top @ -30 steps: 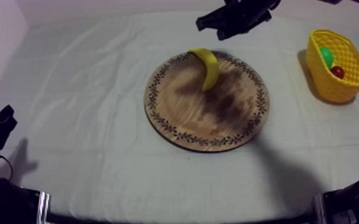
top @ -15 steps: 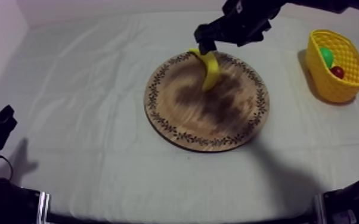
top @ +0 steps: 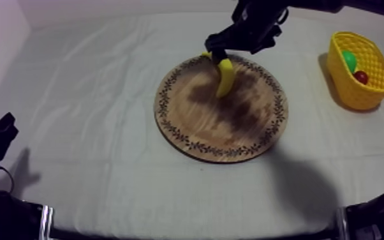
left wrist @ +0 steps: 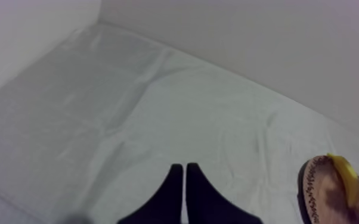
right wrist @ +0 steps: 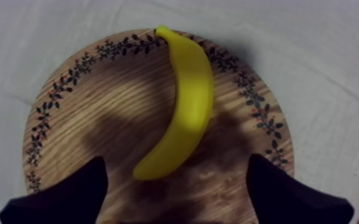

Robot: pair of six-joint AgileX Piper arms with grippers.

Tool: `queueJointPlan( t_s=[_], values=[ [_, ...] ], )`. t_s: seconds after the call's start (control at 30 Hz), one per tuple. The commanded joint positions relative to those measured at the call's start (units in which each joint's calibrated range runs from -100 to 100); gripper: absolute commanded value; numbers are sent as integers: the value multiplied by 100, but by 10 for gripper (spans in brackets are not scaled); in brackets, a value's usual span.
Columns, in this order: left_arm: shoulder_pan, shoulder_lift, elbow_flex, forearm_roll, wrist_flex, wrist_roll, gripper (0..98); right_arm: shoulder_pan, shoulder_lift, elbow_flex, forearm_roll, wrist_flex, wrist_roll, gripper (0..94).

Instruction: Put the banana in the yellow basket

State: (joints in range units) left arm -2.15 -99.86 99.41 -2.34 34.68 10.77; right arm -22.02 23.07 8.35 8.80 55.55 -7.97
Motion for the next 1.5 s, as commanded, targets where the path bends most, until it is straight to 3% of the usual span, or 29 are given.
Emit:
queueJointPlan(
  t_s=[0.0,0.2,0.53,0.63,0.87,0.97,1.2,1.47],
  values=[
    [1,3,4,2,0,0,1,18,382,-181,20,40,-6,848],
    [1,3,4,2,0,0,1,84,1046,-482,150,-8,-50,843],
    [1,3,4,2,0,0,1,140,1533,-858,90,-100,31,784],
    [1,3,4,2,0,0,1,120,1595,-905,63,-159,56,706],
    [1,3,4,2,0,0,1,93,1723,-1018,-12,-197,97,389],
    [1,3,4,2,0,0,1,74,1775,-1087,-22,-172,109,303],
    [1,3,4,2,0,0,1,49,1911,-1247,-84,-110,163,215],
    [1,3,4,2,0,0,1,18,1678,-1389,-17,112,134,204]
  ],
)
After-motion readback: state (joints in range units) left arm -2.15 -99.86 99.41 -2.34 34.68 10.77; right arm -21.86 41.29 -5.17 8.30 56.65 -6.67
